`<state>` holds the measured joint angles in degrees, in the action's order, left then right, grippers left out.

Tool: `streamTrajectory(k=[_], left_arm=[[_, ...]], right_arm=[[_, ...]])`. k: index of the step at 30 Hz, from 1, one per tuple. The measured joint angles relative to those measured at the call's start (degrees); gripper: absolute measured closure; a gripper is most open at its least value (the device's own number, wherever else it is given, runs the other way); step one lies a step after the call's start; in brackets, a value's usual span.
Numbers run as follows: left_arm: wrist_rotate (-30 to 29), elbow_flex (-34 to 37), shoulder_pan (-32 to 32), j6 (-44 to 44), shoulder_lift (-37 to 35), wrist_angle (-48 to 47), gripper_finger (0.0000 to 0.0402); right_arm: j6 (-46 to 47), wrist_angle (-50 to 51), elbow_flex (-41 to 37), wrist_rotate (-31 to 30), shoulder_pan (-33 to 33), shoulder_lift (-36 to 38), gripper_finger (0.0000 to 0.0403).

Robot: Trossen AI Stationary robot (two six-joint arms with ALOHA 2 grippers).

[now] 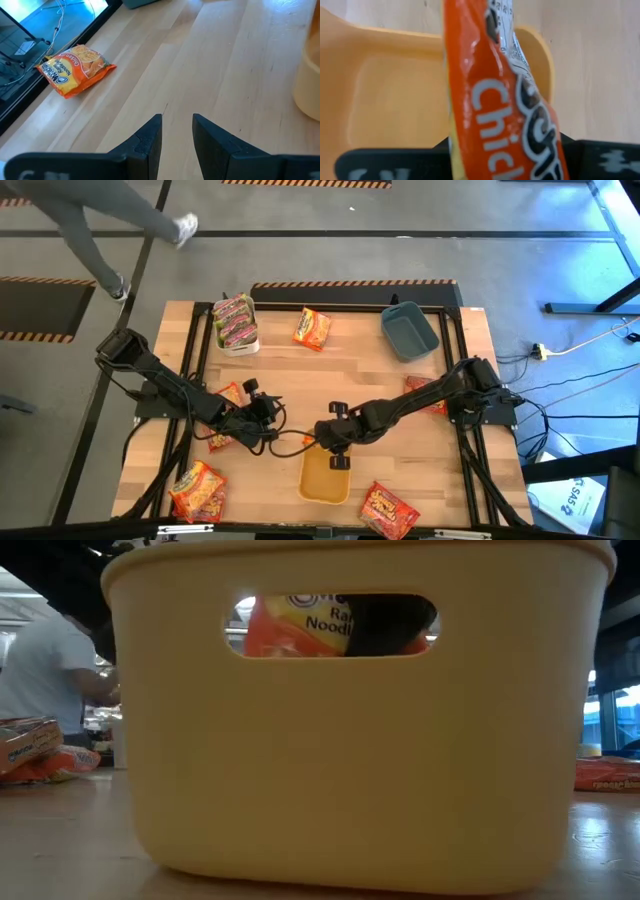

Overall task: Sort Maruchan noodles
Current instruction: Put the middle right orange noodle pack into the yellow bin

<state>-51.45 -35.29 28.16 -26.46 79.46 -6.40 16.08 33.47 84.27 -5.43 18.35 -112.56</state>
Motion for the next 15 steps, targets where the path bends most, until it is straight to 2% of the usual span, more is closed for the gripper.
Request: streamTrajectory(k=[9, 15], left_arm=[[0.1, 0.0, 0.0, 0.0, 0.0, 0.3, 0.0301], [0.1, 0.0, 0.0, 0.0, 0.0, 0.3, 0.0301]], right_arm=[[-1.3, 1.3, 0.6, 0.0, 0.0, -0.6, 0.0330], [-1.2, 7.5, 5.9, 0.0, 0.0, -0.4, 0.0330]])
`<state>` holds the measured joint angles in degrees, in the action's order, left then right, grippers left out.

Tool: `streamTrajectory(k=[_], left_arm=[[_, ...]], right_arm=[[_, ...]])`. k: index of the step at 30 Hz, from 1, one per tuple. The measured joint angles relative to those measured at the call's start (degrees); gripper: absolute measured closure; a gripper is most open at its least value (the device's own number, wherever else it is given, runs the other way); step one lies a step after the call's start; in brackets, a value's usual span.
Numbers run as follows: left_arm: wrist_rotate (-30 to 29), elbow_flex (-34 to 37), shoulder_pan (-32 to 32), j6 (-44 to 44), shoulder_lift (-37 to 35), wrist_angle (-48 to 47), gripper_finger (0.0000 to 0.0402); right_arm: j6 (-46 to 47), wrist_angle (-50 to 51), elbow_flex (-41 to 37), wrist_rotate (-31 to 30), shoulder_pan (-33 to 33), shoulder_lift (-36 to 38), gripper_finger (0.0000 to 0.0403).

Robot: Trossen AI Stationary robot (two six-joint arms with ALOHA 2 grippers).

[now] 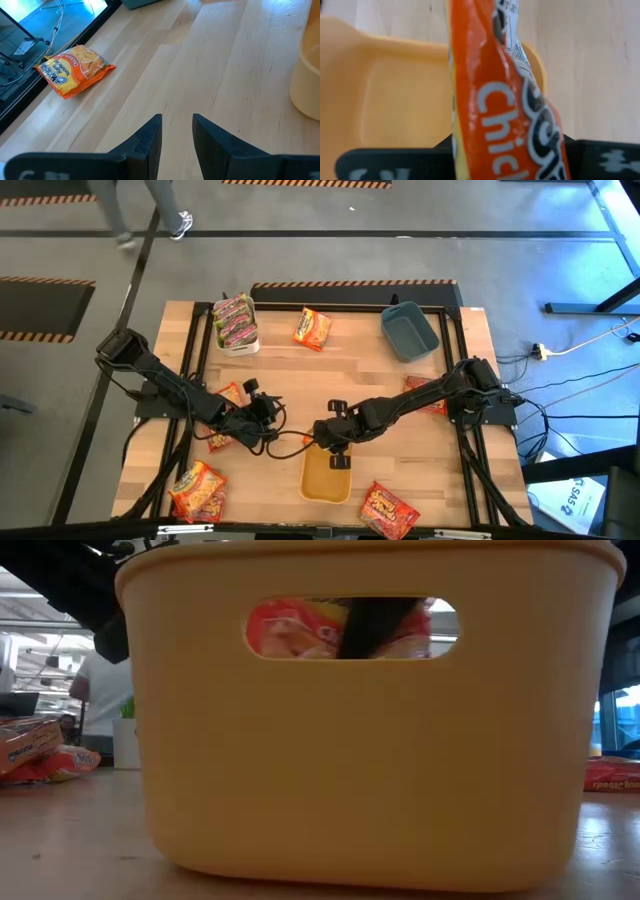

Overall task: Sort Maruchan noodles
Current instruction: Put the middle right orange noodle pack into the yellow bin

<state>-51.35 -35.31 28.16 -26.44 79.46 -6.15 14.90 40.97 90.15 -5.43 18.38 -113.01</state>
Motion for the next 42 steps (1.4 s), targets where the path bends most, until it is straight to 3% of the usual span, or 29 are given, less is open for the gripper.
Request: streamTrajectory(k=[5, 16, 28, 42], left_arm=[[0.0, 0.0, 0.0, 0.0, 0.0, 0.0, 0.0301], [0.0, 0.0, 0.0, 0.0, 0.0, 0.0, 0.0301], [1.1, 0.0, 0.0, 0.0, 0.0, 0.2, 0.0301], [1.3, 0.0, 0.0, 0.1, 0.0, 0.4, 0.0301]], right_arm=[[1.7, 5.0, 0.5, 0.0, -0.1, 0.0, 0.0330], [0.2, 2.5, -0.6, 0.4, 0.0, -2.4, 0.0330], [-1.3, 11.6, 8.6, 0.4, 0.5, -1.7, 0.0330], [0.2, 10.1, 4.2, 0.0, 0.4, -2.5, 0.0330]])
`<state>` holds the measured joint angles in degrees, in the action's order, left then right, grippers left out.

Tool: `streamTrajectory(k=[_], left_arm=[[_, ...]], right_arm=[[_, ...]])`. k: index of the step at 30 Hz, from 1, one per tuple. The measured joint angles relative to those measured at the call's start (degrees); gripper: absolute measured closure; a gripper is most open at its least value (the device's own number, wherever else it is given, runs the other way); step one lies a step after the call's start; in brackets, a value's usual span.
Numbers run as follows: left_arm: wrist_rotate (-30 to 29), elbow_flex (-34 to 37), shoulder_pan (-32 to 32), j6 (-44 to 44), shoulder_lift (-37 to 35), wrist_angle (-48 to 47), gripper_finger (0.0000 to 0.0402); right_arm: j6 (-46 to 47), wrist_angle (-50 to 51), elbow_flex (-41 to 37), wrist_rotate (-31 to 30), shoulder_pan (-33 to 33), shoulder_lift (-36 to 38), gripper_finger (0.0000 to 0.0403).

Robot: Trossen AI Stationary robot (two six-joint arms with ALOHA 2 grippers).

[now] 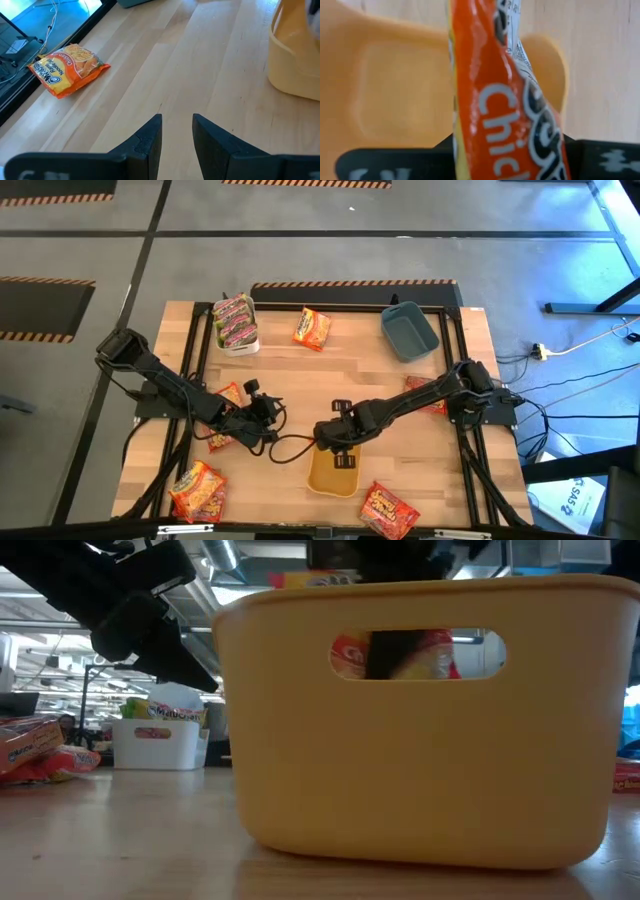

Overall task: Sort Maruchan noodles
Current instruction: Put the middle right orange noodle pack into the yellow bin

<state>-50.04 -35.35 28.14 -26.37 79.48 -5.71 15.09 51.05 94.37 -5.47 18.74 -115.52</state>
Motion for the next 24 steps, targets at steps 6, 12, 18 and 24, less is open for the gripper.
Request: streamTrajectory(k=[6, 12, 18, 24], left_arm=[[0.0, 0.0, 0.0, 0.0, 0.0, 0.0, 0.0301], [0.0, 0.0, 0.0, 0.0, 0.0, 0.2, 0.0301], [0.0, 0.0, 0.0, 0.0, 0.0, 0.2, 0.0301], [0.0, 0.0, 0.0, 0.0, 0.0, 0.2, 0.0301]], right_arm=[[-0.3, -0.3, 1.4, 0.4, 0.0, 0.0, 0.0330], [-1.4, 0.9, 4.9, -0.1, 0.0, 0.0, 0.0330], [0.2, 5.4, 5.4, -0.6, 0.7, 0.1, 0.0330], [1.1, 6.0, 5.4, -3.6, 1.3, 0.7, 0.0330]])
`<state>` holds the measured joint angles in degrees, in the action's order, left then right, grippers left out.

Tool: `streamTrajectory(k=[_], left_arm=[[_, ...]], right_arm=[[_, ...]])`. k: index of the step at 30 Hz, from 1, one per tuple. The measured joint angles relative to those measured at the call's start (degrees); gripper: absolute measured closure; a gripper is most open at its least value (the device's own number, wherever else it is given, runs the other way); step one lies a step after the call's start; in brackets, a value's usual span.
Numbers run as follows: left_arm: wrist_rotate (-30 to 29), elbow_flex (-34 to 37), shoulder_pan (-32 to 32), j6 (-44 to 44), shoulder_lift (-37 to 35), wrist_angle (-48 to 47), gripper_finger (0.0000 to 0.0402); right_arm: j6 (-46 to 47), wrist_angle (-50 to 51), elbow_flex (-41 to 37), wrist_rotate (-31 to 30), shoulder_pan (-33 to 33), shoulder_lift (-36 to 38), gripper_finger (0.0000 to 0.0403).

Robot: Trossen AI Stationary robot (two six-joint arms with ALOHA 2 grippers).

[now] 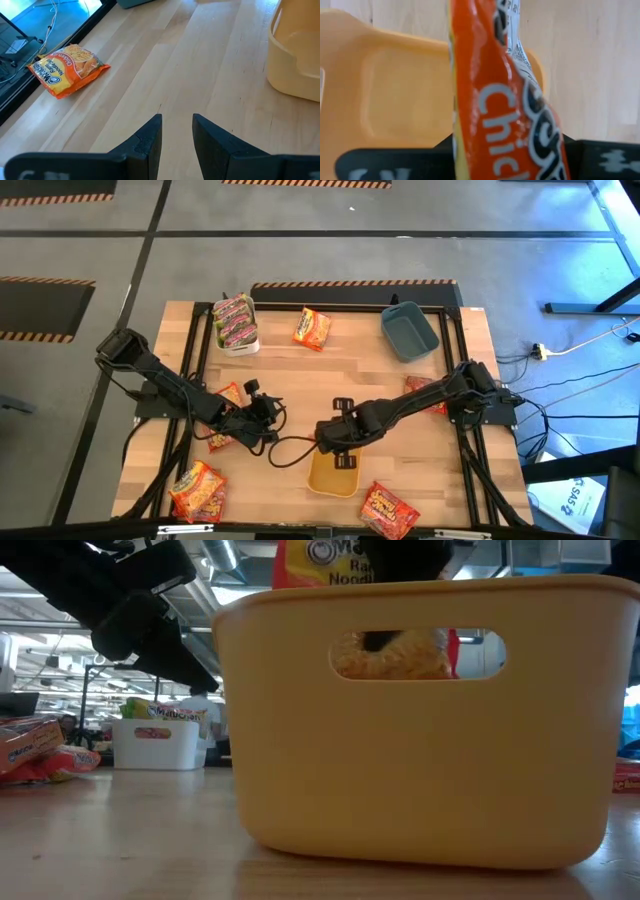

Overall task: Sort Maruchan noodles
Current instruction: Put the middle right orange noodle pack into the yellow bin

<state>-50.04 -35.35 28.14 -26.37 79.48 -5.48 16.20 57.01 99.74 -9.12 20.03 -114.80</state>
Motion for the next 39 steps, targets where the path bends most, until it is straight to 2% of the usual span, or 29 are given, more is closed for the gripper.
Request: streamTrajectory(k=[7, 15, 23, 28, 39], left_arm=[[0.0, 0.0, 0.0, 0.0, 0.0, 0.2, 0.0301], [0.1, 0.0, 0.0, 0.0, 0.0, 0.1, 0.0301], [0.2, 0.0, 0.0, -0.1, 0.0, 0.2, 0.0301], [0.2, 0.0, 0.0, -0.5, 0.0, 0.2, 0.0301], [0.2, 0.0, 0.0, -0.6, 0.0, 0.5, 0.0301]], right_arm=[[0.0, 0.6, 0.0, -0.5, 0.6, 3.4, 0.0330], [0.5, -0.4, -0.1, -6.9, 4.7, 5.2, 0.0330], [6.5, -8.2, -9.3, -7.9, 5.1, 5.6, 0.0330], [9.3, -11.0, -13.1, -5.6, 4.0, 6.0, 0.0330], [12.3, -8.5, -13.7, -1.7, 2.7, 6.3, 0.0330]])
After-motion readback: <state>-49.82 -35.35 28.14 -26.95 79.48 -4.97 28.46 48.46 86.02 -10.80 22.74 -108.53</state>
